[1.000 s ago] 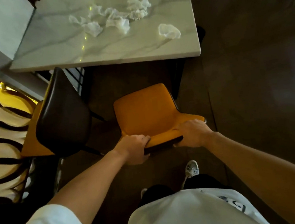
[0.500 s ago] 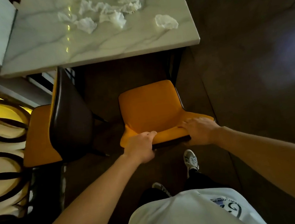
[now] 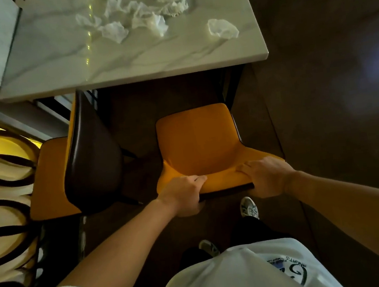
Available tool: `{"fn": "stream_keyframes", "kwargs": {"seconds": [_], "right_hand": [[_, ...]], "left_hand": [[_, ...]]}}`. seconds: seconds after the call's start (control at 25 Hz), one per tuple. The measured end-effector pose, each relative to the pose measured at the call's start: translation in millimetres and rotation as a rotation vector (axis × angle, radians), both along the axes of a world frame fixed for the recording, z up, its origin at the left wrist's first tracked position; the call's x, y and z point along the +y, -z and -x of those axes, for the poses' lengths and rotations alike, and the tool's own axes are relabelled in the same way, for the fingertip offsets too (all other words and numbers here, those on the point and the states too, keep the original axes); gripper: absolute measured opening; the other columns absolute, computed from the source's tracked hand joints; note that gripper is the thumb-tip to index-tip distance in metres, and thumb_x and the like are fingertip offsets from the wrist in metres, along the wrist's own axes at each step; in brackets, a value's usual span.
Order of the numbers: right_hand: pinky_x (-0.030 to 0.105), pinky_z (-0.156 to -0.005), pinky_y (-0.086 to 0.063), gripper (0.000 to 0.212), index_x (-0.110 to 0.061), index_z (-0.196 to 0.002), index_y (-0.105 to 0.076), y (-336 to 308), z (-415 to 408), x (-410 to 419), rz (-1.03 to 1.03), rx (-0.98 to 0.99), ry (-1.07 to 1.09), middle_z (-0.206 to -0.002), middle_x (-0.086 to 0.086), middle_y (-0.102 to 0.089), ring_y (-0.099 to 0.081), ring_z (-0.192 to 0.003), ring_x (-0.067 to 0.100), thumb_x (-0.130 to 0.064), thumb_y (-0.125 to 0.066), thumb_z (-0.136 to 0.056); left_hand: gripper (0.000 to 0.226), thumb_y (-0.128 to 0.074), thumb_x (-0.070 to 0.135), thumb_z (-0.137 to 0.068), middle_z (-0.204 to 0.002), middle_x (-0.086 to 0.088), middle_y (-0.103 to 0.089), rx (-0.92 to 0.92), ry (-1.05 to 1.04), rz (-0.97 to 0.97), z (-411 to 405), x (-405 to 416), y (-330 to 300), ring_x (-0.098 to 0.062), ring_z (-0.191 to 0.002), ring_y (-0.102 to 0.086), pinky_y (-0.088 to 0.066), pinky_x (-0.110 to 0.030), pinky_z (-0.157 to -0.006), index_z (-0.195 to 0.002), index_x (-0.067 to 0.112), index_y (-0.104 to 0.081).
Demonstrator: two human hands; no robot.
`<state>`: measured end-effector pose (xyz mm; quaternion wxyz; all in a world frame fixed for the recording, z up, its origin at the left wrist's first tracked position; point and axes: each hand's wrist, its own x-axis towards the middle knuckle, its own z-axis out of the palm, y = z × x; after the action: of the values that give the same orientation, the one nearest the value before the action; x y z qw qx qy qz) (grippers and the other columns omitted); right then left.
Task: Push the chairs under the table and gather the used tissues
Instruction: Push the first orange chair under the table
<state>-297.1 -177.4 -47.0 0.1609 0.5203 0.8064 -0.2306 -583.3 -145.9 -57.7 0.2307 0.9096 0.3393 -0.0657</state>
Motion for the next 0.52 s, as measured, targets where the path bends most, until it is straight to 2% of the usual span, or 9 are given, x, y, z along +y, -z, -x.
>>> {"fn": "stream_keyframes", "kwargs": {"seconds": [0.24, 0.4, 0.52], "right_hand": [[0.032, -0.083, -0.051, 0.067, -0.030, -0.141, -0.044, 0, -1, 27, -0.099, 0.004, 0.013, -0.117, -0.007, -0.064, -0.062, -0.097, 0.015, -0.062, -0.060, -0.085], [0.034, -0.083, -0.053, 0.061, -0.032, -0.137, -0.048, 4, -3, 52, -0.128, 0.029, 0.036, -0.113, -0.008, -0.065, -0.064, -0.095, 0.013, -0.064, -0.058, -0.085], [0.036, -0.081, -0.054, 0.062, -0.031, -0.136, -0.049, 8, -7, 69, -0.144, 0.030, 0.034, -0.111, -0.008, -0.066, -0.064, -0.092, 0.014, -0.066, -0.056, -0.085]], "left_hand": [[0.075, -0.061, 0.054, -0.092, -0.143, -0.007, -0.058, -0.008, 0.000, -0.016, 2, 33, 5, -0.025, -0.125, -0.058, -0.052, -0.040, -0.100, -0.152, 0.012, -0.042], [0.071, -0.064, 0.057, -0.091, -0.130, -0.005, -0.067, -0.096, -0.011, -0.070, -2, 60, 3, -0.021, -0.110, -0.066, -0.052, -0.031, -0.087, -0.144, 0.012, -0.052], [0.070, -0.067, 0.056, -0.090, -0.128, -0.005, -0.069, -0.125, -0.006, -0.087, -3, 78, 1, -0.021, -0.108, -0.068, -0.052, -0.029, -0.084, -0.142, 0.010, -0.055]]}}
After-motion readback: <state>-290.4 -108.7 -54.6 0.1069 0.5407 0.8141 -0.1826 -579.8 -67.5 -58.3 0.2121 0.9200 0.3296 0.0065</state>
